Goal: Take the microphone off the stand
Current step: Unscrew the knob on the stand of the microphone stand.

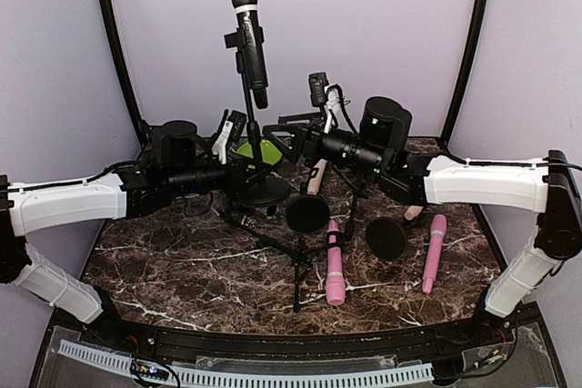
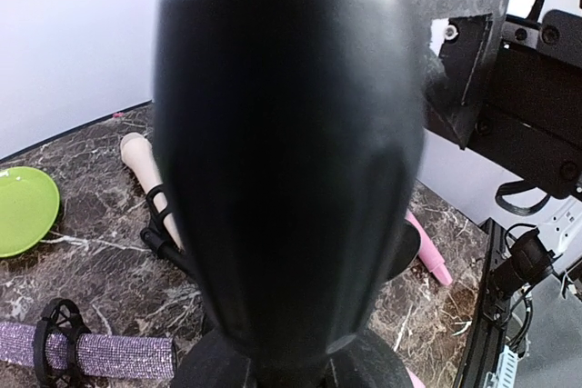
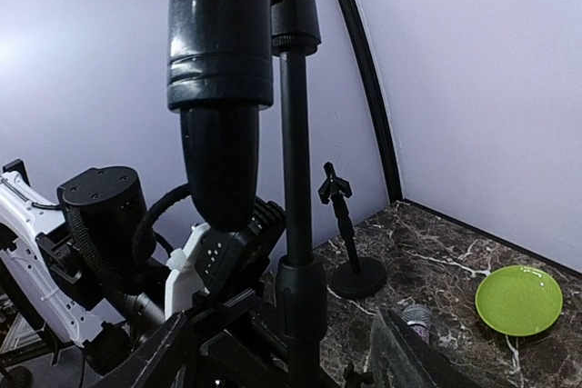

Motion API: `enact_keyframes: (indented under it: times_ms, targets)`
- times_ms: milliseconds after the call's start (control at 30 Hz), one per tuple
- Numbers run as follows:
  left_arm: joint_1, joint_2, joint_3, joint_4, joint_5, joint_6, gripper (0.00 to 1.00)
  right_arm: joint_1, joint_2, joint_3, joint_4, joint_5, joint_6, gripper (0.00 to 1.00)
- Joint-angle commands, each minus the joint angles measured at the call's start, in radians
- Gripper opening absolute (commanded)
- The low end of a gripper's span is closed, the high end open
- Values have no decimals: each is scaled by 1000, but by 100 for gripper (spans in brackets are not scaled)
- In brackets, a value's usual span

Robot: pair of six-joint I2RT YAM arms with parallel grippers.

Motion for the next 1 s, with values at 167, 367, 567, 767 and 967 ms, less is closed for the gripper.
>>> enact_keyframes:
  times_ms: [167,367,567,767,967]
  targets:
    - [1,-36,16,63,-18,20,0,19,102,164,-216,43,-73,53]
    - [0,-29,19,52,-8,31,0,25,141,214,-235,27,-80,53]
    - [0,-23,14,62,15,21,0,25,160,225,-187,-9,-57,46]
    - [1,-19,13,64,35,20,0,25,175,235,-149,-45,-27,46]
    - [0,-30,5,61,60,30,0,24,169,230,-128,-57,-18,26]
